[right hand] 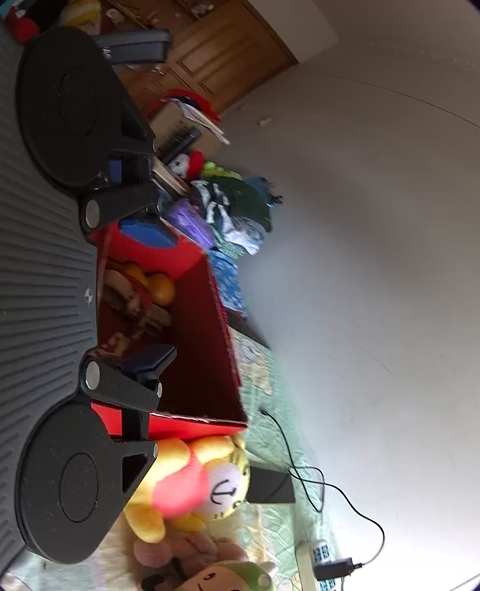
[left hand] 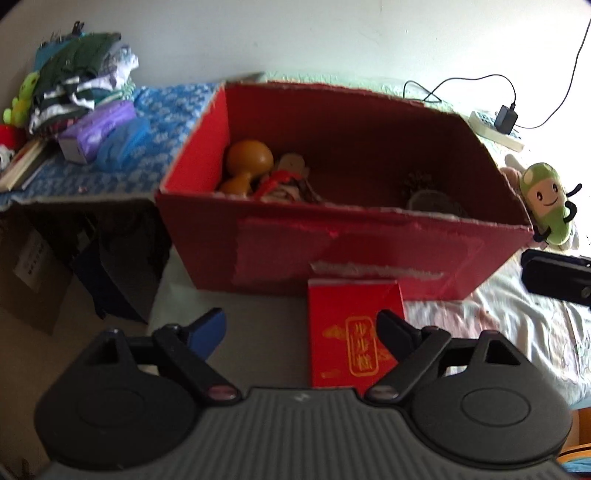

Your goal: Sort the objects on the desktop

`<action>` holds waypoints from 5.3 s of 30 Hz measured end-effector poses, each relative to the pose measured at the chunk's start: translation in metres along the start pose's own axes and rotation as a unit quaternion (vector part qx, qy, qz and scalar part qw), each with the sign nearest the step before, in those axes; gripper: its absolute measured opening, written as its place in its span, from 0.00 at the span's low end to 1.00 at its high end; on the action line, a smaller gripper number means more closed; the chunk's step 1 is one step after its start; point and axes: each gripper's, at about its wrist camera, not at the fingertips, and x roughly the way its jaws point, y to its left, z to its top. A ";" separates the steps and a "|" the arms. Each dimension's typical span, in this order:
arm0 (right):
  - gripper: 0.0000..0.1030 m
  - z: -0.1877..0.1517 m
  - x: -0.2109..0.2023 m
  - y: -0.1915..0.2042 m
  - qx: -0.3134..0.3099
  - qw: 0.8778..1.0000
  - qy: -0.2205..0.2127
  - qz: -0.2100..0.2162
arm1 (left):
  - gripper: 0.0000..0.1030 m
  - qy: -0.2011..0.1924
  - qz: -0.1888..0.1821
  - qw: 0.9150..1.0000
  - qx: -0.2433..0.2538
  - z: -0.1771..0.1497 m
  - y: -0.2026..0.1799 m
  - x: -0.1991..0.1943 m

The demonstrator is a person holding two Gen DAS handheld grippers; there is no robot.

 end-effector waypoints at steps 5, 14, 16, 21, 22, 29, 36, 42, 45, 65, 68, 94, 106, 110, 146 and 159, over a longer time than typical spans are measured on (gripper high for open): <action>0.60 -0.038 0.020 0.006 -0.039 0.993 0.107 0.004 | 0.91 0.036 0.009 0.999 -0.019 -0.023 -0.012 0.019; 0.60 -0.068 0.066 0.000 0.019 0.978 0.207 -0.005 | 0.82 0.053 -0.021 0.998 -0.022 -0.033 -0.018 0.028; 0.60 -0.072 0.079 0.002 0.026 0.975 0.222 -0.007 | 0.81 0.053 -0.030 0.998 -0.021 -0.031 -0.017 0.030; 0.59 -0.079 0.111 0.006 0.038 0.966 0.253 -0.017 | 0.85 0.064 -0.056 0.996 0.011 -0.025 -0.024 0.041; 0.59 -0.082 0.116 0.006 0.040 0.964 0.262 -0.020 | 0.83 0.068 -0.052 0.996 0.024 -0.024 -0.028 0.044; 0.56 -0.092 0.130 -0.011 0.124 0.947 0.296 0.016 | 0.83 0.071 -0.051 0.992 0.095 -0.020 -0.060 0.039; 0.47 -0.087 0.083 -0.040 0.184 0.942 0.279 0.012 | 0.83 0.069 -0.100 0.976 0.179 -0.023 -0.123 0.032; 0.47 -0.087 0.013 -0.076 0.235 0.938 0.252 -0.030 | 0.83 0.048 -0.150 0.958 0.238 -0.027 -0.181 0.026; 0.47 -0.089 -0.026 -0.092 0.255 0.938 0.231 -0.048 | 0.83 0.044 -0.172 0.952 0.250 -0.026 -0.206 0.025; 0.47 0.028 -0.081 -0.058 0.167 0.985 0.007 -0.046 | 0.83 -0.181 -0.107 0.953 0.216 0.099 -0.156 -0.068; 0.47 0.053 -0.050 -0.038 0.133 0.991 0.005 -0.018 | 0.83 -0.169 -0.084 0.963 0.194 0.114 -0.123 -0.056; 0.45 0.032 0.178 0.006 0.014 0.961 0.250 -0.119 | 0.81 0.080 -0.114 0.983 0.123 0.121 -0.033 0.094; 0.44 0.026 0.177 -0.003 0.046 0.953 0.266 -0.139 | 0.89 0.109 -0.094 0.982 0.119 0.120 -0.033 0.112; 0.45 0.026 0.175 -0.004 0.048 0.955 0.258 -0.137 | 0.87 0.098 -0.086 0.982 0.138 0.117 -0.040 0.108; 0.30 0.025 0.169 0.000 0.033 0.970 0.203 -0.127 | 0.87 0.099 -0.096 0.983 0.122 0.121 -0.036 0.111; 0.31 0.024 0.172 0.000 0.036 0.968 0.215 -0.123 | 0.86 0.115 -0.109 0.978 0.135 0.122 -0.039 0.115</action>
